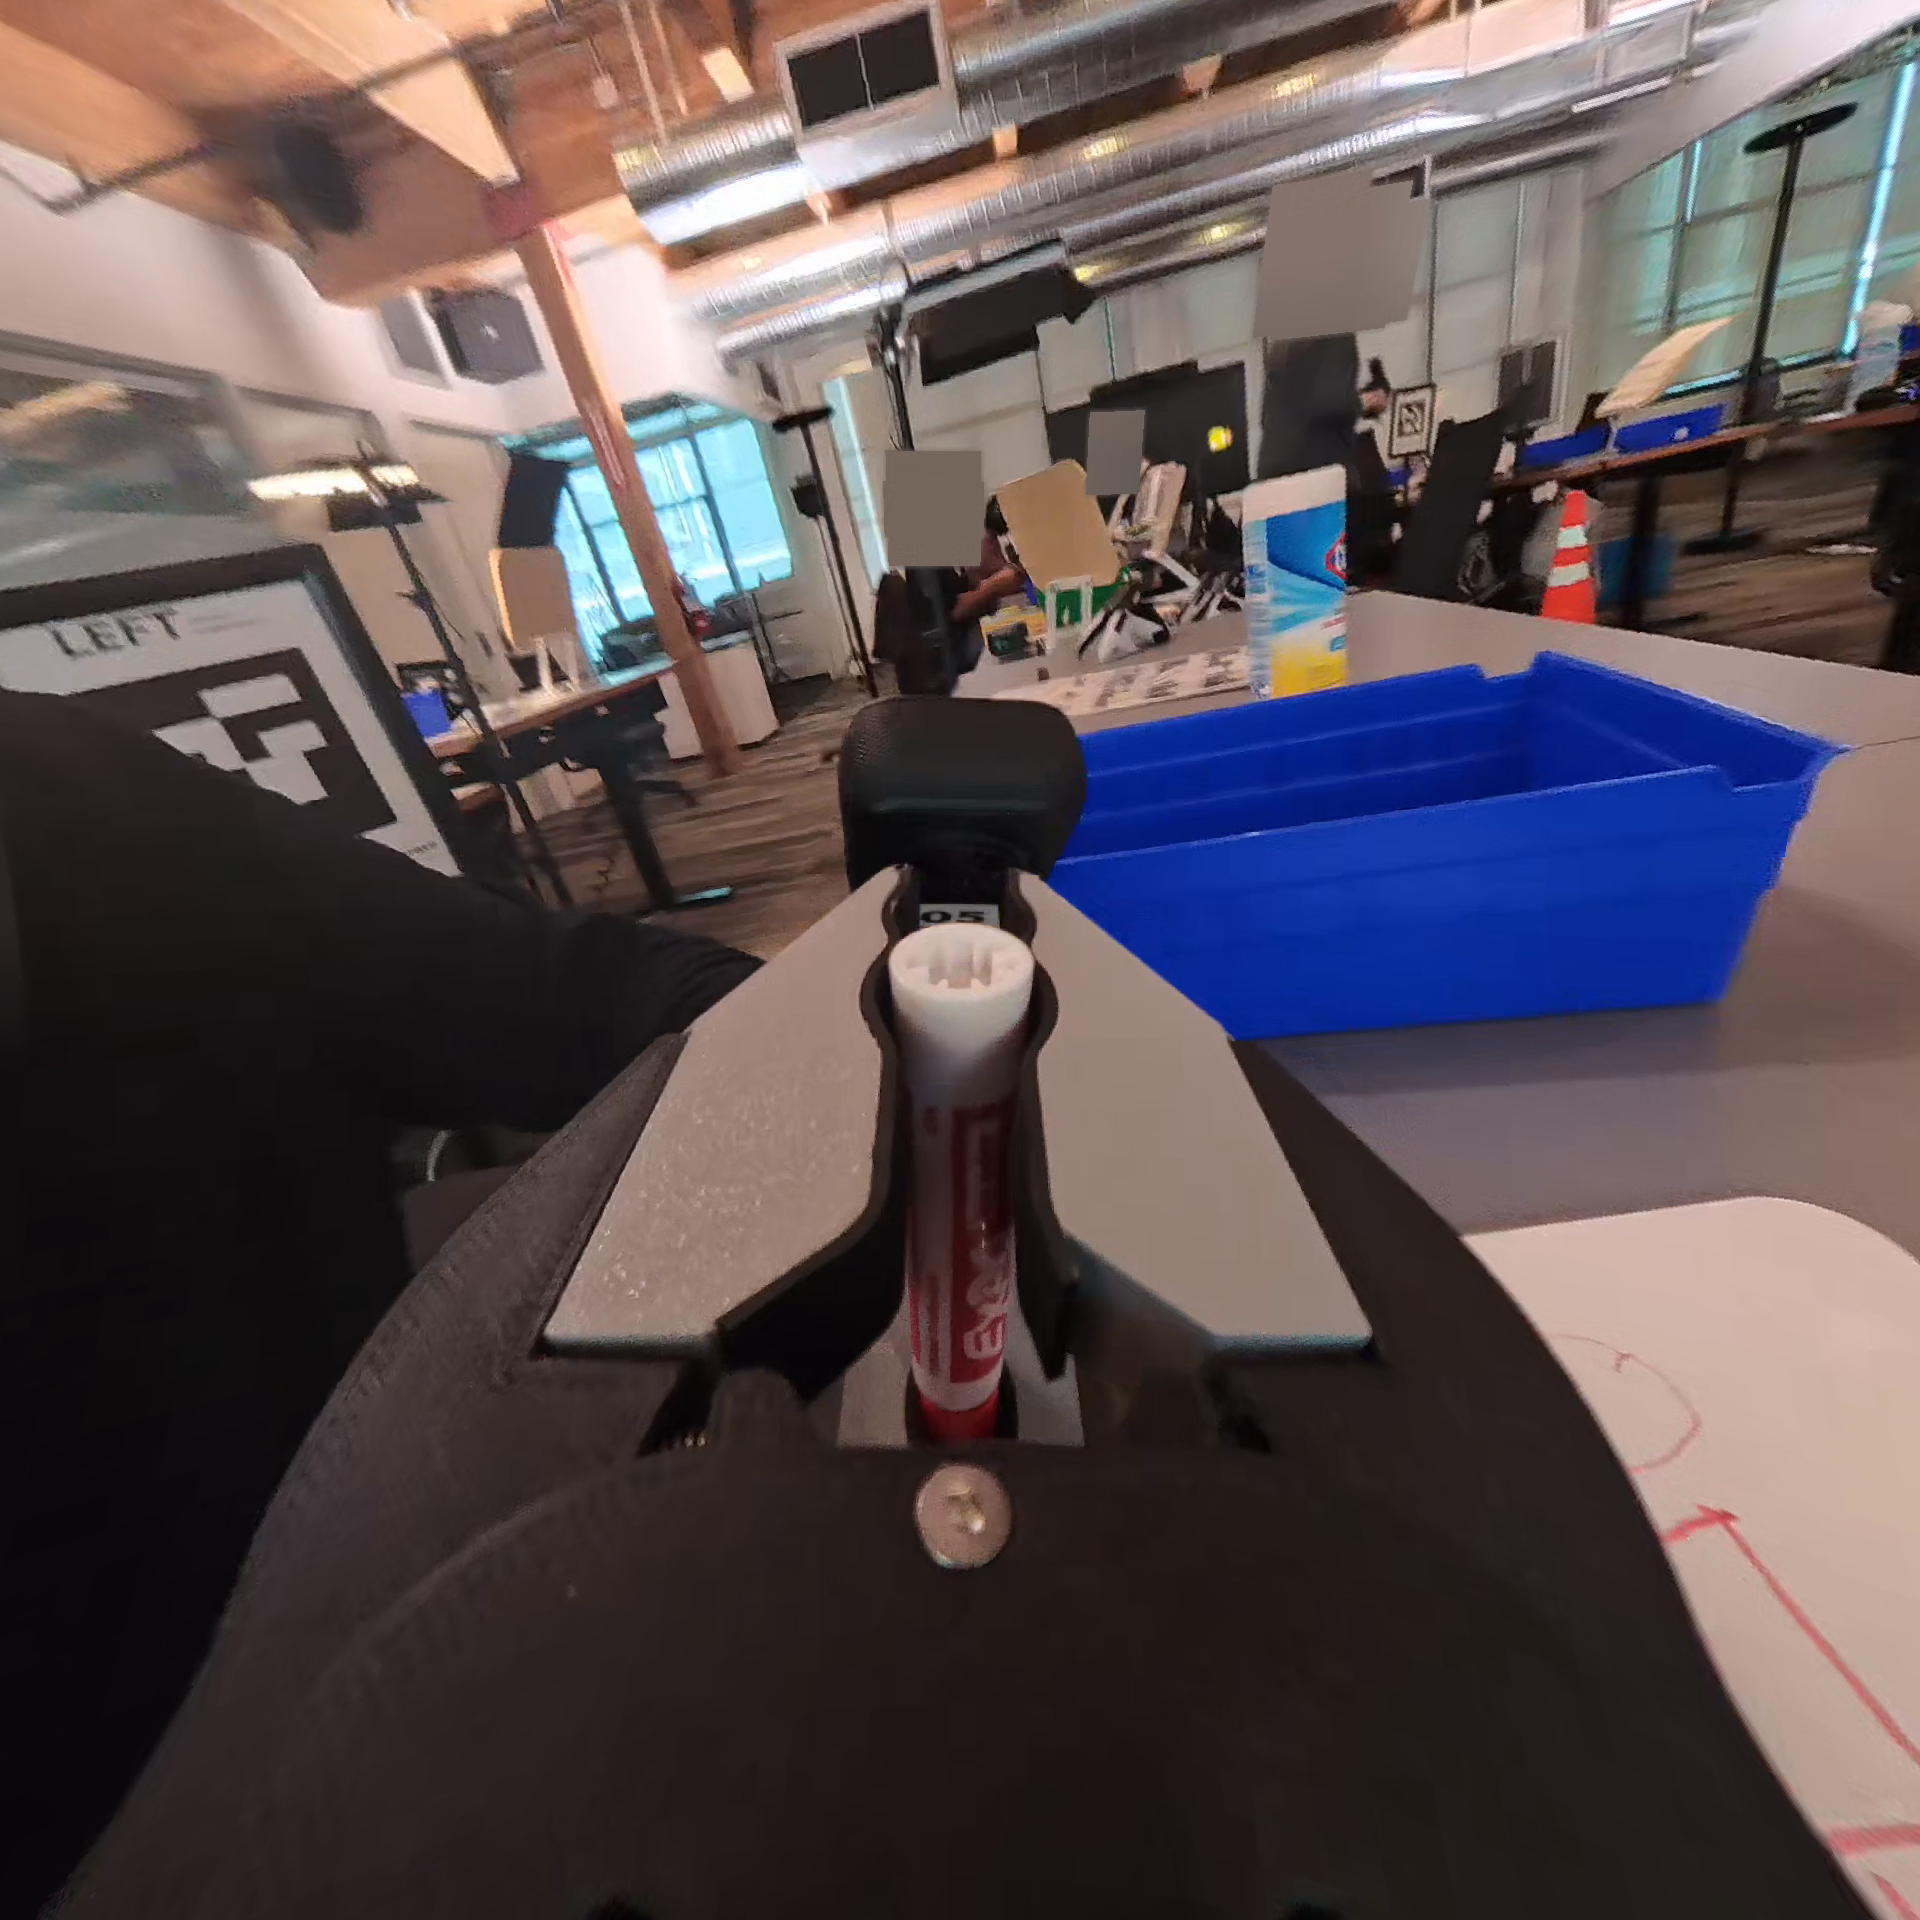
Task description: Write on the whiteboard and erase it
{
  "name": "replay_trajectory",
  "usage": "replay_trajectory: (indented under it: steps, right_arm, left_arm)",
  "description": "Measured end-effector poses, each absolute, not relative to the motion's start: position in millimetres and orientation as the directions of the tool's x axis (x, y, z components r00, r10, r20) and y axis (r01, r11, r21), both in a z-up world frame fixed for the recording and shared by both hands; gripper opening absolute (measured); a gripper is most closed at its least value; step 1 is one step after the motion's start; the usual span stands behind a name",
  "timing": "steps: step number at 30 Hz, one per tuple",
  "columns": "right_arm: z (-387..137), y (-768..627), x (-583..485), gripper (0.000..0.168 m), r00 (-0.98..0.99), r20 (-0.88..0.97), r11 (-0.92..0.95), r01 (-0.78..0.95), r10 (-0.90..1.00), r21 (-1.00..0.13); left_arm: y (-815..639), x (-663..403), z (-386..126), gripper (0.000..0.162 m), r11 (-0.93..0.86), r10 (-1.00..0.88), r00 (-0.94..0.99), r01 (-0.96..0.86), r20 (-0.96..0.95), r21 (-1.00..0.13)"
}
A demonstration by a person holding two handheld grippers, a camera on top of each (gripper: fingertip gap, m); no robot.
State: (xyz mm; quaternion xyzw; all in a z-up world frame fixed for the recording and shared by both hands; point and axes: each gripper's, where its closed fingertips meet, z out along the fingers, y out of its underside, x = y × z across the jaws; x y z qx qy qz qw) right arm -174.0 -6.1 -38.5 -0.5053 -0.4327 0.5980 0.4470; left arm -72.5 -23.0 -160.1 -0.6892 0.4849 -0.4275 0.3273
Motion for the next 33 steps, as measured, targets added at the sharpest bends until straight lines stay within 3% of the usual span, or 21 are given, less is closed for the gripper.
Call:
replay_trajectory:
  steps: [4, 9, 19, 33]
  right_arm:
    - [-37, -2, -170, 0.015, -0.107, -0.26, -0.274, -0.146, 0.96, -0.95]
    - [-43, 22, -163, 0.014, 0.119, -0.237, -0.22, -0.141, 0.964, -0.965]
    - [-39, 28, -153, 0.013, -0.104, -0.442, -0.454, -0.238, 0.891, -0.859]
    - [-29, 31, -137, 0.013, -0.144, -0.436, -0.458, -0.24, 0.889, -0.856]
  left_arm:
    - [-25, -73, -156, 0.006, -0.341, -0.94, 0.137, -0.363, 0.312, -0.867]
    - [-8, -78, -155, 0.007, -0.406, -0.911, 0.222, -0.315, 0.349, -0.858]
    - [-13, -82, -145, 0.015, -0.475, -0.88, 0.117, -0.268, 0.461, -0.838]
    - [-15, -86, -146, 0.01, -0.413, -0.91, 0.107, -0.292, 0.4, -0.863]
